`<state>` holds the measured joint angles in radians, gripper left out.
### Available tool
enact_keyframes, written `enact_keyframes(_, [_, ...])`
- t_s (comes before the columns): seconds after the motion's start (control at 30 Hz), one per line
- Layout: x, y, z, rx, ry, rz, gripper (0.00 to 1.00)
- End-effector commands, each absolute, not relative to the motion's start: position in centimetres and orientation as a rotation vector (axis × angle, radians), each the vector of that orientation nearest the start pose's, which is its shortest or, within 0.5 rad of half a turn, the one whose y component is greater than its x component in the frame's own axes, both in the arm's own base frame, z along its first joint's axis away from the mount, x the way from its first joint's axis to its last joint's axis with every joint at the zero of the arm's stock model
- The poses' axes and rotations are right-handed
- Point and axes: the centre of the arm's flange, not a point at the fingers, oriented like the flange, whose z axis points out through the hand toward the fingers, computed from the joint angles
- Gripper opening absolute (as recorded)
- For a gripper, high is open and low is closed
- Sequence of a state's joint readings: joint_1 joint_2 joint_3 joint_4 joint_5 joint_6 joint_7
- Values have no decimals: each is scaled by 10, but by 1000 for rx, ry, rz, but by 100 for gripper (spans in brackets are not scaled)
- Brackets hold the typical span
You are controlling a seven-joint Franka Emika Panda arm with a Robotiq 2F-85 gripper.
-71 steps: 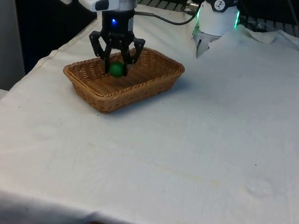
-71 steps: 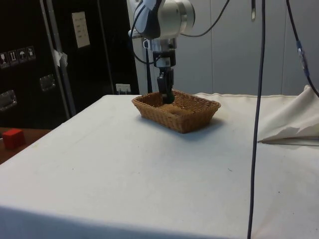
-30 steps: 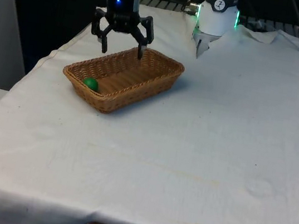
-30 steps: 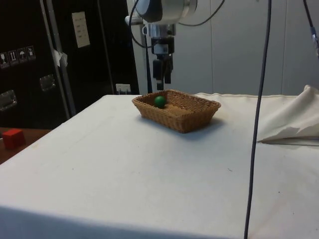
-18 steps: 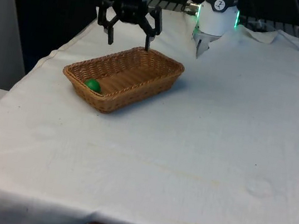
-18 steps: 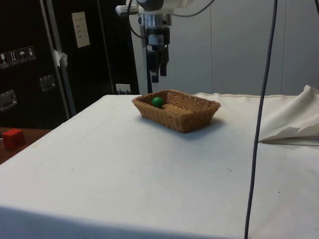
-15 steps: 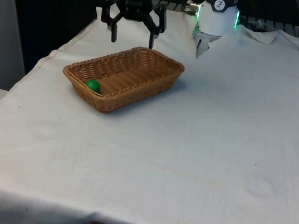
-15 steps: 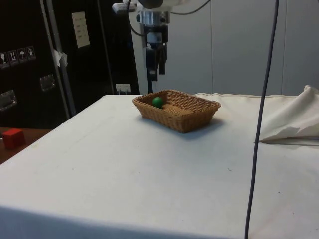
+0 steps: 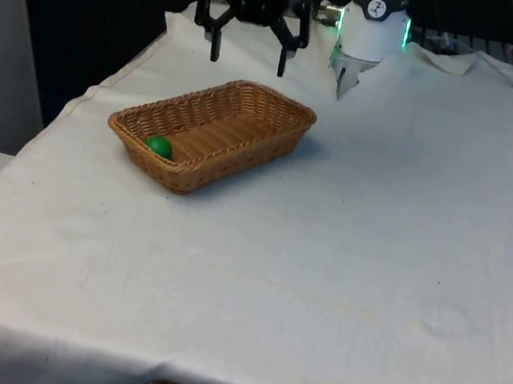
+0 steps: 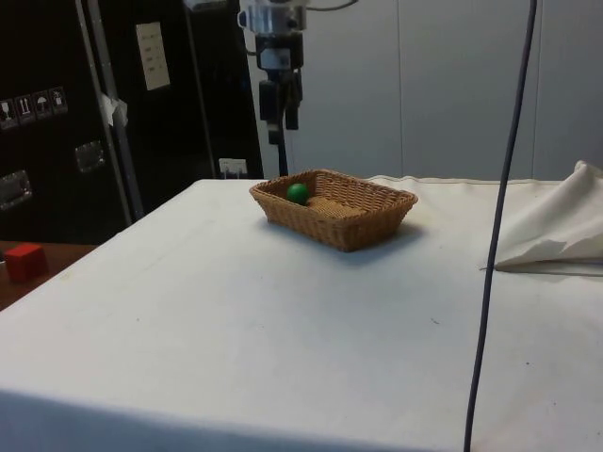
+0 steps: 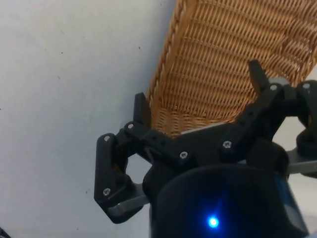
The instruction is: Pick up the ball and place it into the basket.
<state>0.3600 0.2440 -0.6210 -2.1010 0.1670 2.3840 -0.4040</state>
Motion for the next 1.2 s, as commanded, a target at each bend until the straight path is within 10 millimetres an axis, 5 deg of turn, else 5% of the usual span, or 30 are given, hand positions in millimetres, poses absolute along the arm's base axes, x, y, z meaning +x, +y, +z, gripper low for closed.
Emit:
enact_keyframes(0.0, [566,-137,335,-3201,-69,-122,100])
enact_keyframes(0.83, [588,-51,360,-3172,-97,-87,100])
enact_keyframes(1.17, [590,-40,353,-3159,-99,-78,100])
